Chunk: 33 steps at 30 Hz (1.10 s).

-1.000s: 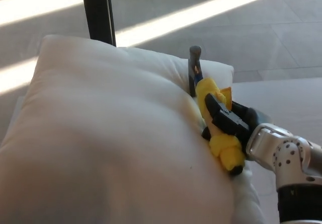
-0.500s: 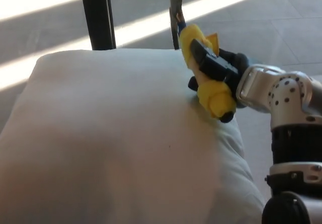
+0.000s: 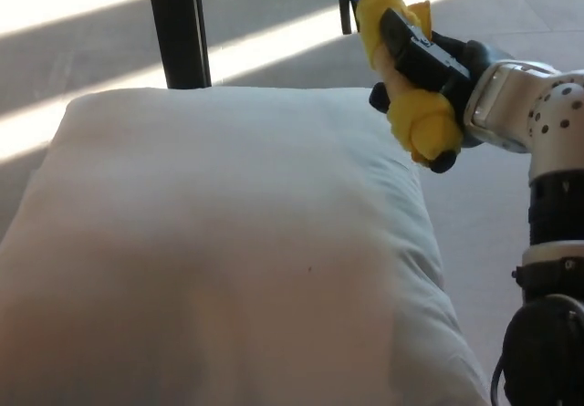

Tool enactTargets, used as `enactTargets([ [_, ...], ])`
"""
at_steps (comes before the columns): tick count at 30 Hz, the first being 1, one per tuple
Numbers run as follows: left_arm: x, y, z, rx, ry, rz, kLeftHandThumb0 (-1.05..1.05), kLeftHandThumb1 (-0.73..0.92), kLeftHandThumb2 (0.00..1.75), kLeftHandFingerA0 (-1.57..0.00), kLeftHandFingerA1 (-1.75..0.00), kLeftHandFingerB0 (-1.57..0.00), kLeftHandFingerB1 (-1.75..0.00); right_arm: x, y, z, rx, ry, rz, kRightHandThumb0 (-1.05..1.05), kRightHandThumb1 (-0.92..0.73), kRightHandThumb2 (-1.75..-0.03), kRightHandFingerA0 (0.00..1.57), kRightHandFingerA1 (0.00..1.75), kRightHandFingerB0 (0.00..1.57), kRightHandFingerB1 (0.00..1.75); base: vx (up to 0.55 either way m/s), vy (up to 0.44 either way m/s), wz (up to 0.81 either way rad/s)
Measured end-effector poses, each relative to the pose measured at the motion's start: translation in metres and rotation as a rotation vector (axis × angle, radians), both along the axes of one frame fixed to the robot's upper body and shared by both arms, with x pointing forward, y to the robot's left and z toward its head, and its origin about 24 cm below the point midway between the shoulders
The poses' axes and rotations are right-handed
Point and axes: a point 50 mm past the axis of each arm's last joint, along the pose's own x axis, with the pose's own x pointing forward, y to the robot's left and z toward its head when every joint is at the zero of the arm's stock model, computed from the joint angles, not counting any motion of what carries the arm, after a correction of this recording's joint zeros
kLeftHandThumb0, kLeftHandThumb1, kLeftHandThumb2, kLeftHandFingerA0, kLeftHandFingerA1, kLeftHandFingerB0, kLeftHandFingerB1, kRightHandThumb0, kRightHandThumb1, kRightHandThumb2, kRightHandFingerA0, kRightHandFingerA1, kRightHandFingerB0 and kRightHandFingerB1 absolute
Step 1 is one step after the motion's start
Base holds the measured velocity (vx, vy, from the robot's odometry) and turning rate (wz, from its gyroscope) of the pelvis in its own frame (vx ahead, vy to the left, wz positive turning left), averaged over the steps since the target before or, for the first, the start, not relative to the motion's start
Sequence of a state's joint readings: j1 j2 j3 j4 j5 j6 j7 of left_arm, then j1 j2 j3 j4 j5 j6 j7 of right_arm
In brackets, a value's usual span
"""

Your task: A hammer is kept on the right hand side and a pillow is kept on the left hand side on the desk infront of the robot and the robot uses its right hand to pick up the hammer and makes a downward swinging motion to hit the pillow

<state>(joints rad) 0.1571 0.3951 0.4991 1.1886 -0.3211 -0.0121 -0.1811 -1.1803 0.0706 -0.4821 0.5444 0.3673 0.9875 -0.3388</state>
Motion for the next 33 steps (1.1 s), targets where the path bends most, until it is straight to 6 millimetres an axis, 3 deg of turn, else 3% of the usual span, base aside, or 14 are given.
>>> enactTargets([
  [3, 0.001, 0.000, 0.000, 0.005, 0.006, -0.004, -0.21, 0.08, 1.02, -1.09, -1.15, -1.17, -1.15, 0.002, -0.009, -0.002, 0.005, 0.002, -0.021, -0.42, -0.92, -0.70, 1.08, 1.75, 0.70, 1.75, 0.00, 0.000, 0.00],
  [8, 0.001, 0.001, 0.001, 0.006, -0.004, 0.010, -0.20, 0.08, 1.03, -1.08, -1.15, -1.18, -1.16, 0.004, -0.030, -0.006, 0.016, 0.010, -0.080, -0.33, -0.87, -0.85, 1.06, 1.75, 0.76, 1.75, 0.00, 0.000, 0.00],
  [9, 0.000, 0.001, 0.001, 0.006, -0.006, 0.016, -0.23, 0.09, 1.02, -1.07, -1.14, -1.16, -1.15, 0.004, -0.034, -0.006, 0.014, 0.009, -0.091, -0.34, -0.83, -0.86, 1.07, 1.75, 0.77, 1.62, 0.00, 0.000, 0.00],
  [12, -0.002, 0.001, 0.001, 0.007, 0.007, 0.005, -0.23, 0.07, 1.01, -1.07, -1.14, -1.16, -1.15, 0.003, -0.046, -0.011, 0.013, 0.015, -0.124, -0.30, -0.79, -0.97, 1.06, 1.75, 0.68, 1.75, 0.00, 0.000, 0.00],
  [20, -0.005, 0.003, 0.004, 0.017, -0.004, -0.014, -0.20, 0.02, 0.99, -0.96, -1.08, -1.17, -1.16, -0.004, -0.080, -0.025, -0.021, 0.027, -0.193, -0.32, -0.79, -0.87, 1.05, 1.75, 0.65, 1.75, 0.00, 0.000, 0.00],
  [21, -0.005, 0.003, 0.004, 0.017, -0.007, -0.009, -0.58, -0.15, 1.52, -0.75, -1.38, -1.04, -1.27, -0.004, -0.083, -0.027, -0.028, 0.028, -0.200, -0.30, -0.80, -0.91, 1.06, 1.75, 0.66, 1.73, 0.00, 0.000, 0.00],
  [22, -0.004, 0.004, 0.005, 0.015, -0.013, 0.002, -0.75, -0.05, 1.55, -0.76, -1.38, -0.98, -1.26, -0.005, -0.086, -0.028, -0.041, 0.028, -0.205, -0.30, -0.77, -0.96, 1.08, 1.75, 0.69, 1.75, 0.00, 0.000, 0.00],
  [23, -0.004, 0.004, 0.005, 0.015, -0.017, 0.009, -0.73, -0.05, 1.56, -0.78, -1.40, -1.02, -1.30, -0.006, -0.087, -0.029, -0.051, 0.026, -0.207, -0.31, -0.77, -1.00, 1.09, 1.75, 0.72, 1.75, 0.00, 0.000, 0.00],
  [24, -0.002, 0.004, 0.005, 0.013, -0.023, 0.017, -0.19, 0.08, 1.03, -1.11, -1.17, -1.18, -1.16, -0.007, -0.089, -0.030, -0.066, 0.023, -0.209, -0.29, -0.77, -0.99, 1.05, 1.75, 0.65, 1.75, 0.00, 0.000, 0.00],
  [26, 0.001, 0.004, 0.004, 0.011, -0.029, 0.026, -0.23, 0.08, 1.02, -1.11, -1.16, -1.15, -1.15, -0.009, -0.092, -0.038, -0.092, 0.027, -0.208, -0.26, -0.73, -1.02, 1.03, 1.75, 0.64, 1.75, 0.00, 0.000, 0.00],
  [27, 0.001, 0.004, 0.004, 0.008, -0.026, 0.024, -0.69, -0.12, 1.50, -0.88, -1.37, -1.02, -1.22, -0.010, -0.093, -0.043, -0.138, 0.030, -0.202, -0.23, -0.69, -1.06, 1.01, 1.75, 0.61, 1.75, 0.00, 0.000, 0.00],
  [28, 0.001, 0.003, 0.003, 0.007, -0.018, 0.015, -0.24, 0.01, 0.97, -1.09, -1.14, -1.18, -1.15, -0.012, -0.094, -0.048, -0.182, 0.032, -0.195, -0.21, -0.68, -0.99, 0.99, 1.75, 0.57, 1.75, 0.00, 0.000, 0.00],
  [29, 0.001, 0.003, 0.003, 0.006, -0.012, 0.010, -0.23, -0.03, 0.95, -1.05, -1.12, -1.17, -1.15, -0.014, -0.094, -0.054, -0.220, 0.036, -0.187, -0.22, -0.75, -0.90, 0.99, 1.75, 0.55, 1.75, 0.00, 0.000, 0.00],
  [33, 0.000, 0.002, 0.002, 0.003, -0.006, 0.015, -0.23, 0.04, 0.99, -1.03, -1.12, -1.17, -1.15, -0.026, -0.091, -0.091, -0.370, 0.093, -0.128, -0.22, -0.73, -0.94, 1.01, 1.75, 0.64, 1.67, 0.00, 0.000, 0.00],
])
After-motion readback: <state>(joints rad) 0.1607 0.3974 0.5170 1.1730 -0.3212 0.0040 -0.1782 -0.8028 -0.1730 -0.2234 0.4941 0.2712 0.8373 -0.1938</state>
